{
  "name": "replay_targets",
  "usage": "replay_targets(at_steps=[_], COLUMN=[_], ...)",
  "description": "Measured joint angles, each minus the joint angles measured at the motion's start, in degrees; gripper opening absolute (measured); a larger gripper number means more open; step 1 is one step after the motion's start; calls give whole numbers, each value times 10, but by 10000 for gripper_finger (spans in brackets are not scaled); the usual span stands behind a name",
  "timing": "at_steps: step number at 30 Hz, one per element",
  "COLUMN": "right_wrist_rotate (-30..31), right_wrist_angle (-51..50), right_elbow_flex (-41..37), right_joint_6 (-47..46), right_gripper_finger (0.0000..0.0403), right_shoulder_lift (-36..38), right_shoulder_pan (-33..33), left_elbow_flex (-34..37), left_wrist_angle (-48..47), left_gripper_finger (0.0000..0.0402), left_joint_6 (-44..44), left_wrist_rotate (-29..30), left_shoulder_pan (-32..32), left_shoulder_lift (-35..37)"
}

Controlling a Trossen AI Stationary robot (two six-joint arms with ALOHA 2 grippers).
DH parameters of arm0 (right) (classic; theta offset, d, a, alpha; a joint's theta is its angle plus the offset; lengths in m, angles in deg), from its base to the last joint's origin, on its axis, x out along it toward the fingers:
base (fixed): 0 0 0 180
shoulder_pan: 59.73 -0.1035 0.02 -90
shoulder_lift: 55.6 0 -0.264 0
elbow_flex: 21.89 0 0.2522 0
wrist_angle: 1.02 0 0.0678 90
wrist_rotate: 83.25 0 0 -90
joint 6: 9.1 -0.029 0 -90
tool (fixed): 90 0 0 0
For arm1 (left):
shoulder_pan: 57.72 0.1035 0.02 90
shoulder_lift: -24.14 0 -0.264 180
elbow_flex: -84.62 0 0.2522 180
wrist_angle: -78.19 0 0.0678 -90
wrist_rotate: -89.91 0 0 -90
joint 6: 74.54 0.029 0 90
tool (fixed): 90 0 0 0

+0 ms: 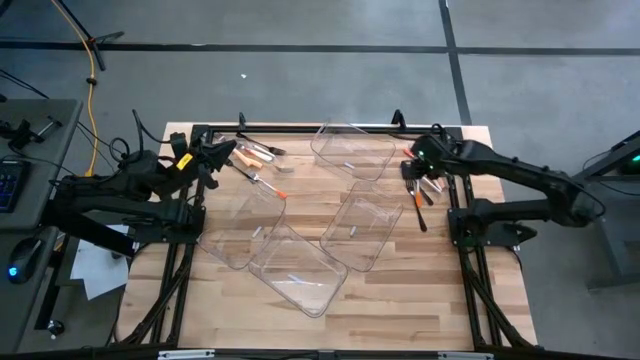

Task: Sort silverware by color (type)
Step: Put the orange fork into the middle left transparent bin

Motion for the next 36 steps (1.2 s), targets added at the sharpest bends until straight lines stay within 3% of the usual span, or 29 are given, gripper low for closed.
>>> replay_targets(at_steps=[7, 19, 26, 36], right_wrist_rotate=[-1, -37, -66, -76], right_wrist_angle=[1, 22, 21, 33], right_elbow_flex=[0, 0, -1, -1], right_joint_6=[19, 111, 167, 147], right_gripper_finger=[197, 195, 195, 195], right_shoulder_lift=[-85, -199, -189, -171], right_shoulder_pan=[62, 106, 129, 136], left_elbow_flex=[0, 0, 0, 0], left_wrist_angle=[0, 1, 6, 7], left_gripper_finger=[3, 3, 3, 3], left_joint_6=[0, -1, -12, -13], left_wrist_rotate=[0, 0, 0, 0], left_shoulder_pan=[0, 0, 0, 0], left_shoulder_lift=[0, 0, 0, 0])
